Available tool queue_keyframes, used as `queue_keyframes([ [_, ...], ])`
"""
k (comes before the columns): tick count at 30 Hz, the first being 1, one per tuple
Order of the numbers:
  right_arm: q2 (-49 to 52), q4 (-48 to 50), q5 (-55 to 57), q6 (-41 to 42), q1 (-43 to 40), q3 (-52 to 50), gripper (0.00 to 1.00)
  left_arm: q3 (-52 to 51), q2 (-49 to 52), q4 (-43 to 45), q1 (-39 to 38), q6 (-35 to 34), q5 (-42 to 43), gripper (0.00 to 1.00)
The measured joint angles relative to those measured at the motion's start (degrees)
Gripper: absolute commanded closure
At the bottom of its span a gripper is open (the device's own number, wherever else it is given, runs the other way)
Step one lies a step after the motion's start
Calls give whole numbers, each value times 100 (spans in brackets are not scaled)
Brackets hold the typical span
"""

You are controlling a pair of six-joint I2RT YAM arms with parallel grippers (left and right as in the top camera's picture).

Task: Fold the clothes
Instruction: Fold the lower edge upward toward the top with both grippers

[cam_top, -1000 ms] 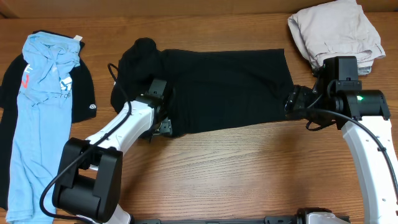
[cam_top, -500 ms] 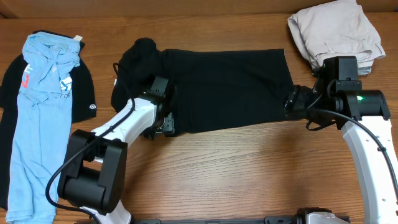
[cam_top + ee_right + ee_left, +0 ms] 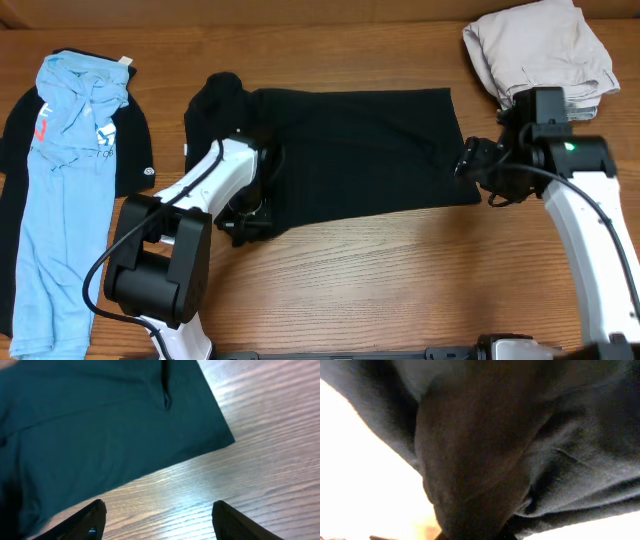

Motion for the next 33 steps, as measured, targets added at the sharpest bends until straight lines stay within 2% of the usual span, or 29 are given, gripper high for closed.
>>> queue_keyframes([
  [5, 752, -2, 11, -2, 0, -2, 34, 562, 0, -216, 0, 105, -120, 94],
  [13, 1755, 238, 431, 175, 0, -20, 39, 645, 0, -229, 0, 111, -164, 96],
  [18, 2127, 894, 546, 413, 0, -439, 51, 647, 0, -238, 0, 111, -179, 96],
  [28, 1937, 2516, 629, 953, 0, -1541, 53, 651, 0, -251, 9, 111, -184, 96],
  [29, 1904, 2636, 638, 1010, 0, -1598, 60, 651, 0, -249, 17, 111, -184, 96],
  [30, 1888, 2664, 649, 1038, 0, -1620, 74, 651, 0, -251, 37, 111, -181, 96],
  [31, 1878, 2691, 664, 1071, 0, -1641, 93, 651, 0, -254, 59, 111, -181, 96],
  [33, 1880, 2693, 704, 1104, -2, -1657, 96, 651, 0, -315, 129, 111, -181, 96],
])
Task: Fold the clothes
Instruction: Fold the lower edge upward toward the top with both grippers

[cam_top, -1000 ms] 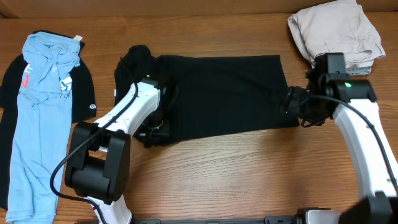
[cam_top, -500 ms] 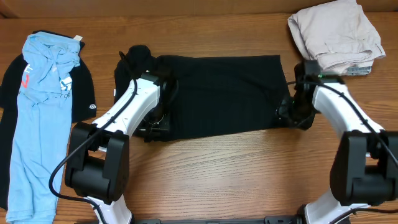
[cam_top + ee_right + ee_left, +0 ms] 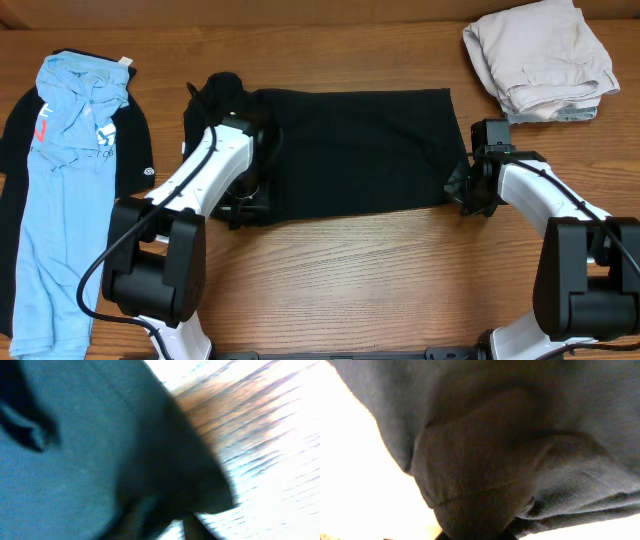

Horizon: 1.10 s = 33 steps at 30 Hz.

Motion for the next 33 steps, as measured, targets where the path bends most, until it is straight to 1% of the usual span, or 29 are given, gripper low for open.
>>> queue_keyframes([
  [3, 2, -282, -33, 44, -4, 31, 96, 85, 9, -393, 133, 7, 0, 96],
  [4, 2, -472, -68, 55, 0, 52, 96, 177, 13, -667, 179, 17, 0, 96],
  [6, -2, -1025, -122, 59, 9, 94, 96, 426, 17, -1215, 282, 83, -2, 96],
  [7, -2, -1451, -168, 66, 13, 111, 96, 625, 17, -1515, 341, 127, 0, 96],
  [8, -26, -1622, -170, 50, 11, 118, 96, 750, 15, -1683, 372, 146, 0, 96],
  [9, -94, -2002, -199, 35, 11, 160, 96, 883, 28, -1880, 398, 166, 0, 96],
  [11, -409, -2459, -210, -39, 11, 247, 96, 1082, 28, -2048, 407, 216, -2, 96],
  [13, -774, -2557, -210, -133, 11, 387, 96, 1193, 28, -1971, 404, 256, -20, 96],
  [14, -1047, -2507, -216, -227, 11, 544, 96, 1217, 28, -1832, 402, 271, -48, 96],
  [18, -1464, -2081, -219, -422, 11, 848, 96, 1235, 28, -1137, 402, 286, -201, 96],
  [24, -1401, -1078, -221, -597, 11, 872, 96, 1244, 28, 229, 402, 310, -608, 93],
  [26, -1355, -568, -219, -638, 11, 872, 96, 1250, 28, 1043, 402, 317, -846, 92],
  [27, -1333, -404, -216, -662, 11, 870, 96, 1255, 28, 1228, 402, 319, -896, 91],
  [28, -1303, -236, -216, -686, 11, 870, 95, 1252, 28, 1508, 402, 319, -946, 89],
  [30, -1204, 151, -216, -778, 11, 870, 89, 1255, 28, 1945, 402, 319, -1021, 84],
  [32, -1086, 501, -214, -887, 11, 870, 87, 1255, 28, 2170, 402, 334, -1071, 80],
  [33, -1012, 682, -214, -960, 11, 872, 84, 1255, 28, 2253, 402, 345, -1080, 78],
])
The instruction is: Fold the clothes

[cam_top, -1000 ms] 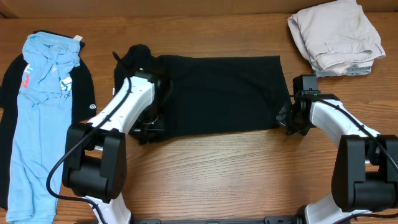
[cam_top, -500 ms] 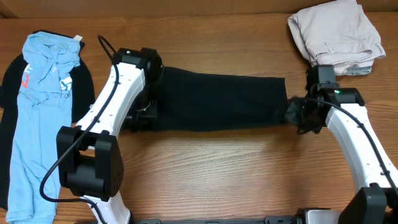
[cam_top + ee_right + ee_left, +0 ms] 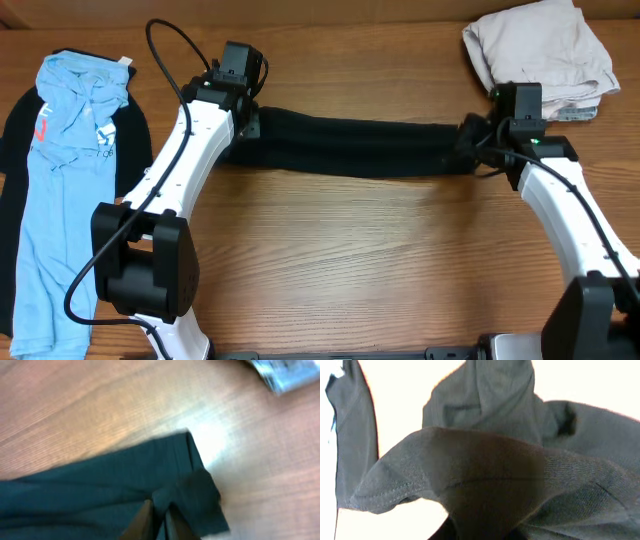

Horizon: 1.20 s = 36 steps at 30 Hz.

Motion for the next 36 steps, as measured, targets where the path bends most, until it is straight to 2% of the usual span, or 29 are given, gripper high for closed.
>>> queue_keyframes([
  [1, 74, 127, 0, -46, 0, 0, 83, 0, 0, 61, 0, 9, -4, 75],
  [2, 142, 249, 2, -103, 0, -2, 76, 0, 0, 109, 0, 13, -15, 59],
  [4, 345, 531, 0, -212, 0, 2, 53, -2, 0, 286, 0, 28, -37, 12],
  [5, 428, 614, 4, -205, 0, 0, 39, -7, 0, 389, 0, 39, -42, 0],
  [6, 542, 708, 4, -260, 0, 2, 23, -9, 0, 485, 0, 55, -55, 0],
  [7, 654, 761, -2, -260, 0, 2, 13, -24, 0, 603, 0, 55, -61, 0],
  [8, 741, 776, 2, -273, 0, 2, 6, -50, 0, 695, 0, 55, -68, 0],
  [9, 874, 772, 2, -297, 0, 2, 3, -87, 0, 752, 2, 55, -81, 0],
  [16, 1106, 468, -4, -317, -57, 0, 0, -175, 0, 800, 221, 55, -37, 0],
  [19, 1119, 396, -2, -372, -129, 0, 1, -168, 0, 525, 496, 55, 170, 0],
  [24, 1316, 313, -157, -645, -155, -4, 27, -46, 0, -15, 1121, 70, 737, 0],
  [27, 1467, 271, -284, -763, -155, -33, 33, 103, 0, -221, 1349, 131, 979, 0],
  [35, 1764, 516, -605, -861, -155, -55, 31, 306, 0, -514, 1508, 291, 1250, 0],
  [36, 1777, 542, -623, -861, -155, -57, 28, 328, 0, -520, 1532, 306, 1266, 0],
])
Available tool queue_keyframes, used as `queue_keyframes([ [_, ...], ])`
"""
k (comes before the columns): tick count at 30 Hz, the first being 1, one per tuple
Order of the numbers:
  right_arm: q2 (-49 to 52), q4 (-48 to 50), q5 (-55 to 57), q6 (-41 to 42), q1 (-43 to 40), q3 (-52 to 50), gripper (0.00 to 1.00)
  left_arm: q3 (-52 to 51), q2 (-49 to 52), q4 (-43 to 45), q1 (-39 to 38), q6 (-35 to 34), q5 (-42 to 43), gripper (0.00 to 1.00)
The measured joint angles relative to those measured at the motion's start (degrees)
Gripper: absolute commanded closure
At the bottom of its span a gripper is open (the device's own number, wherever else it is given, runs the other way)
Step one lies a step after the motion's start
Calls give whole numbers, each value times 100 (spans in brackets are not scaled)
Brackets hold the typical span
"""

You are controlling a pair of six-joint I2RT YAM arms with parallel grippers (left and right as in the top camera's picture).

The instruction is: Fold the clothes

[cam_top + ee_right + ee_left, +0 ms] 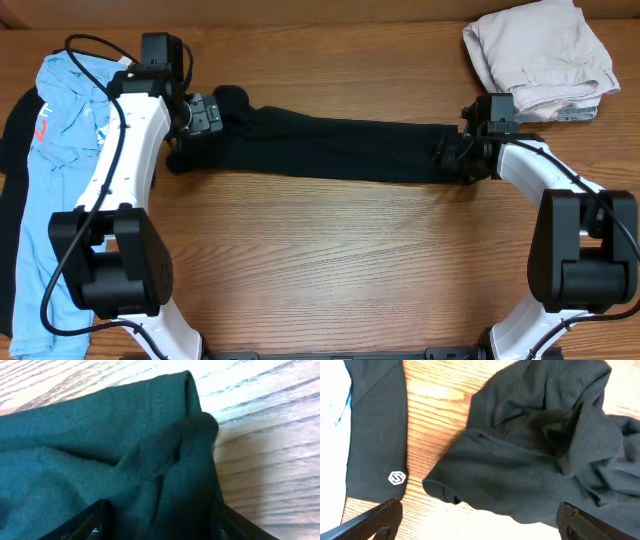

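A black garment (340, 148) lies across the table as a long narrow strip, bunched at its left end. My left gripper (203, 113) hovers open over that bunched end (520, 455), its fingers (380, 519) wide apart with nothing between them. My right gripper (456, 156) is open at the strip's right end, low over the cloth (150, 455), and its fingers (87, 521) straddle the fabric without pinching it.
A folded beige pile (542, 52) sits at the back right, close behind the right arm. At the far left a light-blue garment (55, 210) lies on another black garment (135, 150), whose white logo (396, 478) shows in the left wrist view.
Both grippers were shut on the strip's ends and are now open, with the garment lying on the table. The left gripper has moved left; the right one sits slightly nearer the front.
The black garment lay spread flat, my left gripper shut on its near left edge and the right one open by the near right corner. Then the right was shut on that corner. Then the garment was a narrow strip held at both ends, and now it is let go.
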Motion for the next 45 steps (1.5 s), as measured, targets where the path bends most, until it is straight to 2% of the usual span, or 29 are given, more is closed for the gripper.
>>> queue_keyframes([
  [1, 15, 24, -13, 9, 0, 2, 31, 26, 0, 2, 35, 13, 24, 0],
  [2, 17, 42, -37, -17, 0, 2, 39, 52, 0, 2, 79, 31, 46, 0],
  [4, 44, 46, -66, -24, -2, 15, 61, 70, 0, 2, 131, 52, 57, 0],
  [8, 116, -96, -94, 131, -59, 70, 76, 72, 0, -39, 210, 68, 79, 0],
  [12, 114, -743, -339, 293, -278, 186, 78, 72, 0, -120, 271, 70, 83, 0],
  [14, 101, -1130, -431, 313, -457, 256, 85, 72, 0, -153, 273, 72, 83, 0],
  [20, -48, -2857, -540, -61, -1294, 785, 83, 72, 0, -297, 308, 72, 98, 0],
  [28, -238, -3807, -717, -625, -1143, 1829, 83, 74, 0, -573, 310, 118, 103, 0],
  [34, -245, -3320, -1117, -481, -192, 1954, 83, 76, 0, -608, 310, 186, 103, 0],
  [45, -245, -1692, -957, 706, 1812, 1961, 83, 79, 0, -573, 310, 219, 162, 0],
])
